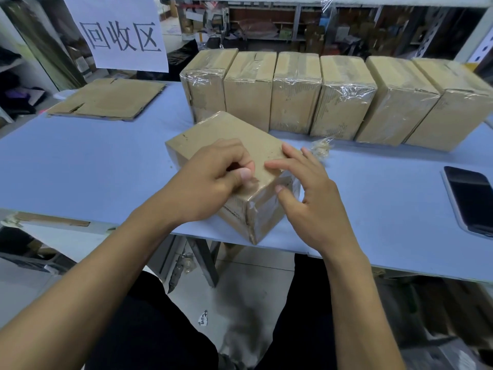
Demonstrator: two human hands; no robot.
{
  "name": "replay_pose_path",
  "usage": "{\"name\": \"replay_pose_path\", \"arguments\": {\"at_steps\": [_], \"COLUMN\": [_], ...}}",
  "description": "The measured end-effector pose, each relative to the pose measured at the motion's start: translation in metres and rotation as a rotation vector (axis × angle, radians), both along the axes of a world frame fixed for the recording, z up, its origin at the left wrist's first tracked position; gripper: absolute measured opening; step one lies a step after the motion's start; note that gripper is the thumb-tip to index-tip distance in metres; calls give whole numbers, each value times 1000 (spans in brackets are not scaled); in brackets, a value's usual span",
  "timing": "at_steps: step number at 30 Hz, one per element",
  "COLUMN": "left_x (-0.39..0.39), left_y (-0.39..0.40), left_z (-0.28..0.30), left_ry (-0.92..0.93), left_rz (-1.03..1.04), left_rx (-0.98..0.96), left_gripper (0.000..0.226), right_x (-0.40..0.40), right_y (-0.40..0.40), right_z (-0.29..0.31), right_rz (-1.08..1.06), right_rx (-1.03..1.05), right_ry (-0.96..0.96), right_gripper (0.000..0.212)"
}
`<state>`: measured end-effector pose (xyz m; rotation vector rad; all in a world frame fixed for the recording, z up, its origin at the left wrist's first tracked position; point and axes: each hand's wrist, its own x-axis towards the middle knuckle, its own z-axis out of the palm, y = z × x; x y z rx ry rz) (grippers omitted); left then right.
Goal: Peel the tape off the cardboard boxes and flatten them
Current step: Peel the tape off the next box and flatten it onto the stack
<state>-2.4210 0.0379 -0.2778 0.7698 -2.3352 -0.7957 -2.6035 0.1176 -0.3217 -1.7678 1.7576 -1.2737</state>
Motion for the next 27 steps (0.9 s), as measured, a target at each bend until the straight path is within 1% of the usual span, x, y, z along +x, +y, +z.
{"name": "replay_pose_path", "arguments": {"at_steps": [2,4,8,14,16,20,23,25,27], "left_x": [4,8,7,5,6,6,8,9,11], "left_y": [1,3,4,10,14,30,36,38,39], "left_z": [2,3,1,-1,0,-1,-1,-1,-3], "left_ry": [34,66,112,188,202,219,263,276,316], "left_rz": [-44,-63,-47,5,25,119,179,221,292], "left_rx": [101,159,167,212,192,63,55,58,76], "left_gripper": [14,13,10,11,11,11,9,9,10], "right_x": [2,3,5,9,10,10,11,11,12], "right_y": [-1,-1,-1,-3,-3,-4,-4,-3,0], "right_z": [0,-1,-1,-1,-1,-3,-3,-5,-4], "right_rz": [-13,-19,-31,-50,-49,-45,-38,3,44], "right_rx": [1,2,10,13,13,12,7,13,46], "right_ry": [-18,-29,-53,-60,-71,-76,-65,-43,-16], "right_gripper": [45,46,49,48,47,46,42,38,47]}}
